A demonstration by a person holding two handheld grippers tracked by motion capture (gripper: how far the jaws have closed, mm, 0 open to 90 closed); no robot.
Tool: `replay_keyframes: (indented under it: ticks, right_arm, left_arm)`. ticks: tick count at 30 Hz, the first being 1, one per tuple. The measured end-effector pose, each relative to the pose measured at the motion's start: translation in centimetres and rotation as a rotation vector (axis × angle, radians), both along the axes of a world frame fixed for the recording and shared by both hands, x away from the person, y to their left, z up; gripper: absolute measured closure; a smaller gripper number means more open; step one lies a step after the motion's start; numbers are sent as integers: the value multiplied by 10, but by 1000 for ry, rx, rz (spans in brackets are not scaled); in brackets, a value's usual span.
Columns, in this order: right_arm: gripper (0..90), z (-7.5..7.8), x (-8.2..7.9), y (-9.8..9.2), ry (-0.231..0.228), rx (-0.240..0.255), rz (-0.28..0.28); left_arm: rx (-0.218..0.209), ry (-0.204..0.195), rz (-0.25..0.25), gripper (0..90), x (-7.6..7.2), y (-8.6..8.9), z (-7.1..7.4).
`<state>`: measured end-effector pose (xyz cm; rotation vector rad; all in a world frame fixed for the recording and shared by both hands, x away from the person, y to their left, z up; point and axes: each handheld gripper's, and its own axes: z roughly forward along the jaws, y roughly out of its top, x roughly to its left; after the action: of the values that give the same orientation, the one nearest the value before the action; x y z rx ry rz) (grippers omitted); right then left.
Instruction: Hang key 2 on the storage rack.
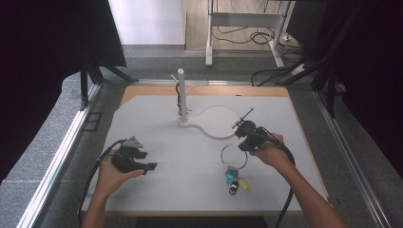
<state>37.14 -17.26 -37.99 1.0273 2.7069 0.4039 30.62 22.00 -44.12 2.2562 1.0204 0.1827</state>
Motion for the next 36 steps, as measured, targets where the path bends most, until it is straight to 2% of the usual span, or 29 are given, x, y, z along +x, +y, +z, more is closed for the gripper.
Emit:
replay_keyframes:
  ticks: [3,11,18,19,27,36]
  right_arm:
    - [884,13,2,0,-20,3,2]
    - [883,27,7,-1,-46,35,4]
    - [883,40,11,1,-72,38,1]
    - [883,45,13,2,-89,38,7]
    - [883,63,23,11,-118,44,12]
    - [883,73,40,17,-139,47,10]
  left_arm:
    - [-4,-2,0,375,0,1,1]
    - [-8,-1,2,376,0,1,0]
    - [-15,5,6,377,0,3,0]
    - [-19,5,6,377,0,3,0]
    - [-20,9,6,377,1,4,-1]
    - [-26,10,6,378,1,4,-1]
